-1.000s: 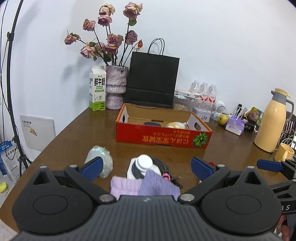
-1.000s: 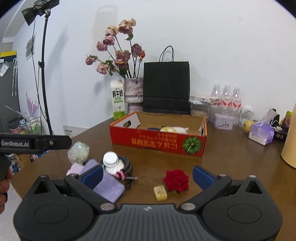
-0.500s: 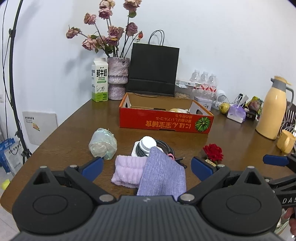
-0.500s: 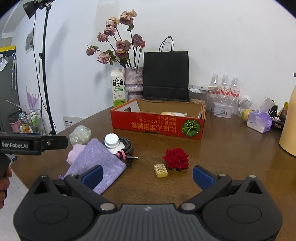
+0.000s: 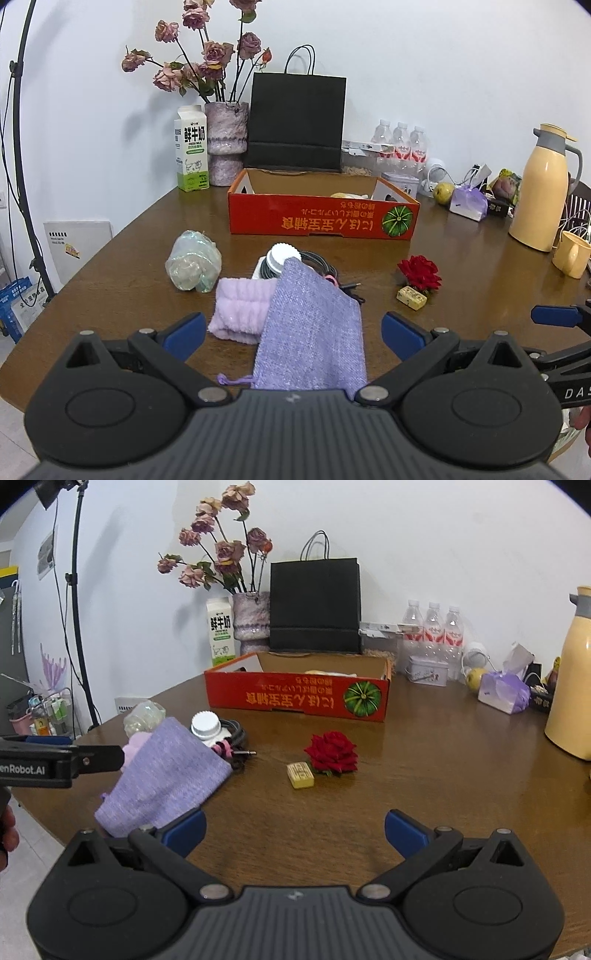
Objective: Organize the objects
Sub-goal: 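Withdraw both tools from the box back toward the table items, then grasp the lavender drawstring bag with the left tool and lift it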
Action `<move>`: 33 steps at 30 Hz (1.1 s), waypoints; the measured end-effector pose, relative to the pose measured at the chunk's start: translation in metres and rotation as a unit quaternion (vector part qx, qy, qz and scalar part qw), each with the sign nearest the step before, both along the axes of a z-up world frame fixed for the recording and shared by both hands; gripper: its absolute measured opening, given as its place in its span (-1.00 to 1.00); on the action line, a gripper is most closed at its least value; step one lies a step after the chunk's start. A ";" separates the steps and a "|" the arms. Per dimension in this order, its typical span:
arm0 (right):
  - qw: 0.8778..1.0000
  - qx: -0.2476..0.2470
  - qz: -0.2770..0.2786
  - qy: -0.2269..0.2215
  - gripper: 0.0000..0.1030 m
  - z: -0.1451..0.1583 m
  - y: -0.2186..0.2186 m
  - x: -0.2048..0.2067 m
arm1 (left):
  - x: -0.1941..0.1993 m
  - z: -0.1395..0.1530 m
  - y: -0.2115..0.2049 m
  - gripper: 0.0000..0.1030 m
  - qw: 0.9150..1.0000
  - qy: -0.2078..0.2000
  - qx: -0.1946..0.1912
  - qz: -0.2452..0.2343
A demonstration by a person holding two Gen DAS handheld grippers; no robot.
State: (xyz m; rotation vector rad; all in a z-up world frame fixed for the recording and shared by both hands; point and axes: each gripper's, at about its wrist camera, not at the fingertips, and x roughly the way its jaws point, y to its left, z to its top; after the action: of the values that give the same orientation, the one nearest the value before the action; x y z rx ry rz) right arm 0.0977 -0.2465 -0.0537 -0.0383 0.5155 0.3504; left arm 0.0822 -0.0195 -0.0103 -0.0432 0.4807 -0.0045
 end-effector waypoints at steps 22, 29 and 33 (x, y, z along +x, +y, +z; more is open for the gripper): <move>0.999 0.008 -0.017 0.041 1.00 -0.033 -0.014 0.020 | 0.048 -0.055 -0.031 1.00 0.995 0.080 0.060 -0.021; 0.999 0.007 -0.013 0.049 1.00 -0.039 -0.010 0.021 | 0.050 -0.059 -0.025 1.00 0.997 0.075 0.027 -0.015; 0.999 0.007 -0.010 0.050 1.00 -0.038 -0.009 0.021 | 0.050 -0.057 -0.025 1.00 0.996 0.078 0.028 -0.014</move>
State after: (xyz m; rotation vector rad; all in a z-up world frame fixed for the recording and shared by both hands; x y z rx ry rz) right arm 0.1191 -0.2556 -0.0922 -0.0026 0.6116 0.3368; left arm 0.1324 -0.0444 -0.0677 0.0175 0.6368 -0.0156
